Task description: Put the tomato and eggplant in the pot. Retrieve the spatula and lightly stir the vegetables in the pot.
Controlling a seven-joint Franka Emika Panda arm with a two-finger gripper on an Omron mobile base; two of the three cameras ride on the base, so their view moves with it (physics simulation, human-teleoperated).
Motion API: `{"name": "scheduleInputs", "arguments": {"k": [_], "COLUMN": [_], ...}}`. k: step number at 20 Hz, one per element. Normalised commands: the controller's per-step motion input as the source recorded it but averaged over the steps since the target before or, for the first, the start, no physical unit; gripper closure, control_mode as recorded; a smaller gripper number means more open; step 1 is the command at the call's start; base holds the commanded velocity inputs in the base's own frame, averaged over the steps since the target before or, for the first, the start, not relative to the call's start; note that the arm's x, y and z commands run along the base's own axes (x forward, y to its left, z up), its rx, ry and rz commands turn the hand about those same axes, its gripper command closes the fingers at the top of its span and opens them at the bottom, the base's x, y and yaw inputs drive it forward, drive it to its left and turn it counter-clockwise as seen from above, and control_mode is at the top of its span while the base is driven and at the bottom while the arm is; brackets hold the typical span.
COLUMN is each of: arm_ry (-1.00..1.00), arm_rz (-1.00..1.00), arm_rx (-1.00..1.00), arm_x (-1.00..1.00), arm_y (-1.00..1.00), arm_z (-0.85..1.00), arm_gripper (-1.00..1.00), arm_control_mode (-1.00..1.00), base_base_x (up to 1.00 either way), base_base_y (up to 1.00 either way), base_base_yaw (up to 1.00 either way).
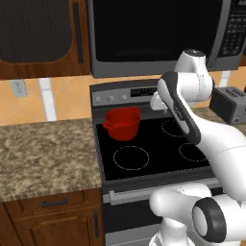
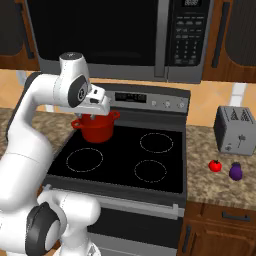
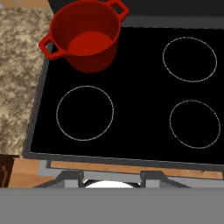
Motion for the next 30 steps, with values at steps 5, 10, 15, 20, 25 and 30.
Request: {"name": "scheduleInputs", "arguments": {"k": [5, 10, 15, 20, 25, 30], "arm_ry": [-0.01, 0.0, 0.0, 0.0, 0.0, 0.0], "arm_rz": [0.0, 0.0, 0.0, 0.0, 0.0, -0.17], "arm_rx": [0.0, 0.0, 0.0, 0.0, 0.04, 0.0], "arm_x": [0.0, 0.0, 0.0, 0.0, 0.0, 0.0], "arm_y": [-0.01, 0.0, 0.0, 0.0, -0.03, -0.28], "arm_z": [0.0, 0.0, 0.0, 0.0, -0.1, -0.88], "arm_gripper": [-1.0, -1.0, -1.0, -1.0, -1.0, -1.0], "arm_control_mode": [1.0, 1.0, 1.0, 1.0, -1.0, -1.0], "base_base_x": [-0.19, -0.26, -0.24, -0.09, 0.0, 0.0], "base_base_y": [-0.4, -0.99, -1.0, -0.96, -0.06, 0.0], "base_base_yaw": [0.0, 0.0, -0.02, -0.03, -0.02, 0.0]}}
